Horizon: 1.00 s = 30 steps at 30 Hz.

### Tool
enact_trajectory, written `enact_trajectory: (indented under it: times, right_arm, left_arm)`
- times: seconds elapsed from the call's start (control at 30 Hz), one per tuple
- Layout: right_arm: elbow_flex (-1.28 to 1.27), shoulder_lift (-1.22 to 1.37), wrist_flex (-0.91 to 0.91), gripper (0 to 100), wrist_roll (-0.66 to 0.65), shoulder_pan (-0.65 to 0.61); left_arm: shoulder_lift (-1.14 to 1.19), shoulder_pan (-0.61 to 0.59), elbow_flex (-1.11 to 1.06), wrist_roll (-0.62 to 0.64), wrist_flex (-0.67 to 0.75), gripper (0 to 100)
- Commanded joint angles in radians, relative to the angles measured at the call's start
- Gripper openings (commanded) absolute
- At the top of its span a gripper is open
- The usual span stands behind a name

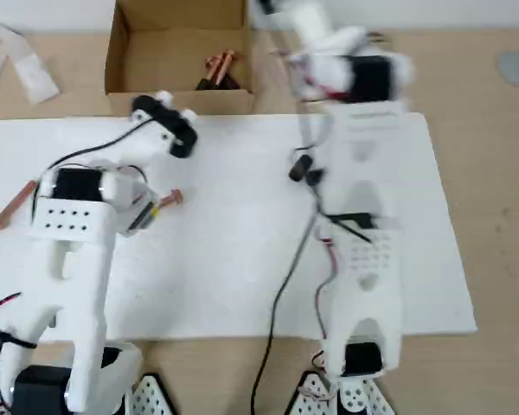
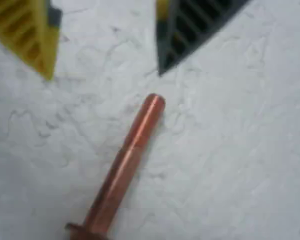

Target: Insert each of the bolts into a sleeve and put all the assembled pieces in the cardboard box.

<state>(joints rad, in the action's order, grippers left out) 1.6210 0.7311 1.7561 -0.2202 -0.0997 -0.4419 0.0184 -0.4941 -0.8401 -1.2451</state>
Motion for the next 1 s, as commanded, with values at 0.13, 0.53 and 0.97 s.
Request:
enact_trajectory:
  times: [0.13, 0.53, 0.97]
  right_arm:
    - [0.042, -0.251, 0.032, 17.5, -0.077, 0.315]
    - [-0.246, -0.421, 0.032, 17.5, -0.204, 0.383]
    - [-0.355, -0.475, 0.031, 17.5, -0.201, 0.38]
  left_arm:
    - [0.091, 0.021, -0.066, -0.181, 0.153, 15]
    - [0.343, 0.023, -0.034, -0.42, 0.328, 14]
    - [0.628, 0.029, 0.132, -0.416, 0.4, 14]
